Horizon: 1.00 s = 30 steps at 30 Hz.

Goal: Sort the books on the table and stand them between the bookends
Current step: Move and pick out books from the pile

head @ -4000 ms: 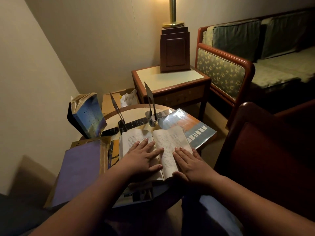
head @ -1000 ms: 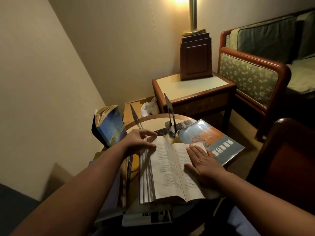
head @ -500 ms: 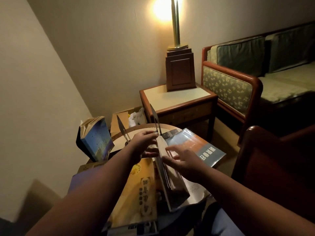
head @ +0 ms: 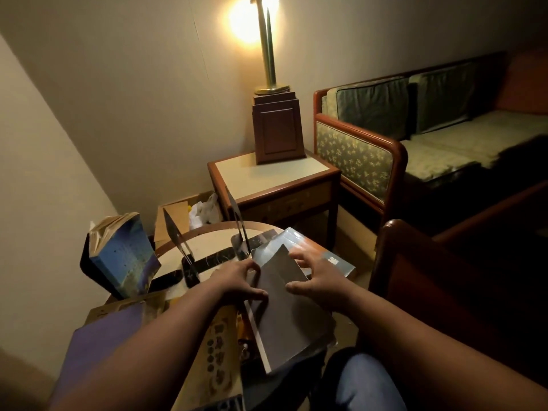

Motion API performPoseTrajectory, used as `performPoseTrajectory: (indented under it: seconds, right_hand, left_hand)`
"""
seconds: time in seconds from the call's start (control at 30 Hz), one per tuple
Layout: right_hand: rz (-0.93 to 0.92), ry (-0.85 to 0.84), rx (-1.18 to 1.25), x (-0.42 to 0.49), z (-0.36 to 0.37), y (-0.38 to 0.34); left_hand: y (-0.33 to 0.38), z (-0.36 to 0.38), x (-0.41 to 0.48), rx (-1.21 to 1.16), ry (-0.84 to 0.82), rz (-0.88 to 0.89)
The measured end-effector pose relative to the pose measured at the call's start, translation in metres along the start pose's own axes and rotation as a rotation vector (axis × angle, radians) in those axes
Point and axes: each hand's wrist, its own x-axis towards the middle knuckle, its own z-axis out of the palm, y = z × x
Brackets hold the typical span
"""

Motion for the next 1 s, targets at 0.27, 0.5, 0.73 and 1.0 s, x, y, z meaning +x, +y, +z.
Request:
performPoseTrajectory:
  seconds: [0.27,0.5,0.73,1.0]
  right_hand:
    - [0.053,-0.063,-0.374,-0.001,0.013,0.028]
    - [0.005,-0.041,-0.374,0.002,0.017,0.04]
    - [-0.101,-0.1,-0.297,0.0,0.019,0.04]
    - [-0.183,-0.164,-0.146,0.01,0.026,0.036]
  left_hand:
    - [0.007,0.001,0.018,0.012,-0.078,0.024]
    - [0.015,-0.016,0.023,-0.2,-0.081,0.059]
    - [0.008,-0.026,0.005,-0.544,-0.481,-0.063]
    - [-0.002,-0.019,-0.014,-0.573,-0.365,-0.031]
